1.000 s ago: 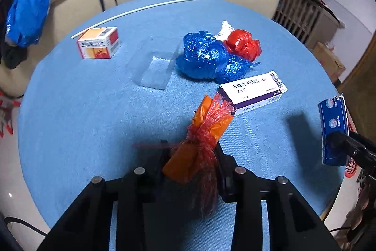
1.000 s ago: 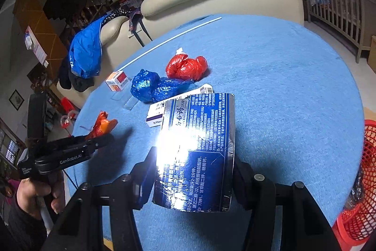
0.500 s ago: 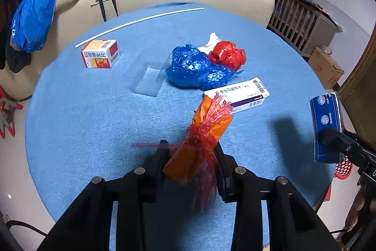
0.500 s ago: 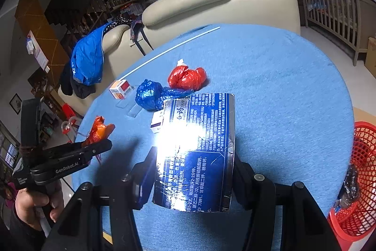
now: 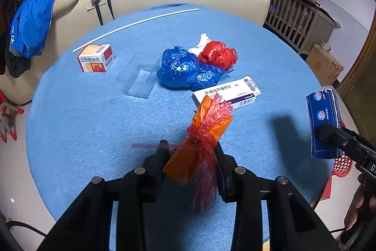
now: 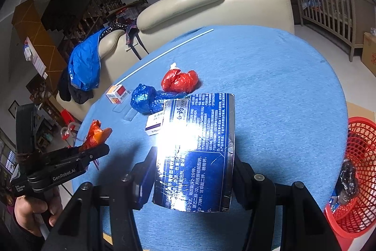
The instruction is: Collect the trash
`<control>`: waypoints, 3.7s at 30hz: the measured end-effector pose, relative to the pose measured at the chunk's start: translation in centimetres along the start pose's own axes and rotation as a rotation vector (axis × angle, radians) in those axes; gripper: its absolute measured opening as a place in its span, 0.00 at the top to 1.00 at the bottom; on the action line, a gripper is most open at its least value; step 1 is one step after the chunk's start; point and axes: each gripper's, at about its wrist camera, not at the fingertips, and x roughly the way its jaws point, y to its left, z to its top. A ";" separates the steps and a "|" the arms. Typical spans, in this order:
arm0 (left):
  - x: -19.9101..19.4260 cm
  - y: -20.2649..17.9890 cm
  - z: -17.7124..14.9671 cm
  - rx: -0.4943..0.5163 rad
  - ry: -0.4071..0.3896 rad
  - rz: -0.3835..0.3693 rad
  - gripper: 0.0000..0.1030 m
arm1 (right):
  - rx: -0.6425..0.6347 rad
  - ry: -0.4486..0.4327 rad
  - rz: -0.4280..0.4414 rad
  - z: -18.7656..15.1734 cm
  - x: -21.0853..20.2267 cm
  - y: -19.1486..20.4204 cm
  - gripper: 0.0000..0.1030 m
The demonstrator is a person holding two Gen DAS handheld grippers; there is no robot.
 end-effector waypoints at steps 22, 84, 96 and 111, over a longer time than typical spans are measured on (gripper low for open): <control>-0.1 -4.6 0.9 0.056 -0.006 -0.007 0.63 | 0.062 -0.041 -0.019 -0.4 -1.6 -2.7 0.42; 0.6 -23.7 2.8 0.364 -0.007 -0.239 0.63 | 0.352 -0.149 -0.414 -4.1 -12.8 -23.7 0.43; 1.9 -32.0 2.3 0.497 0.022 -0.308 0.63 | 0.400 -0.018 -0.424 -5.8 -10.7 -28.0 0.30; 4.4 -39.9 1.0 0.659 0.093 -0.354 0.47 | 0.550 -0.295 -0.431 -5.8 -19.4 -28.8 0.24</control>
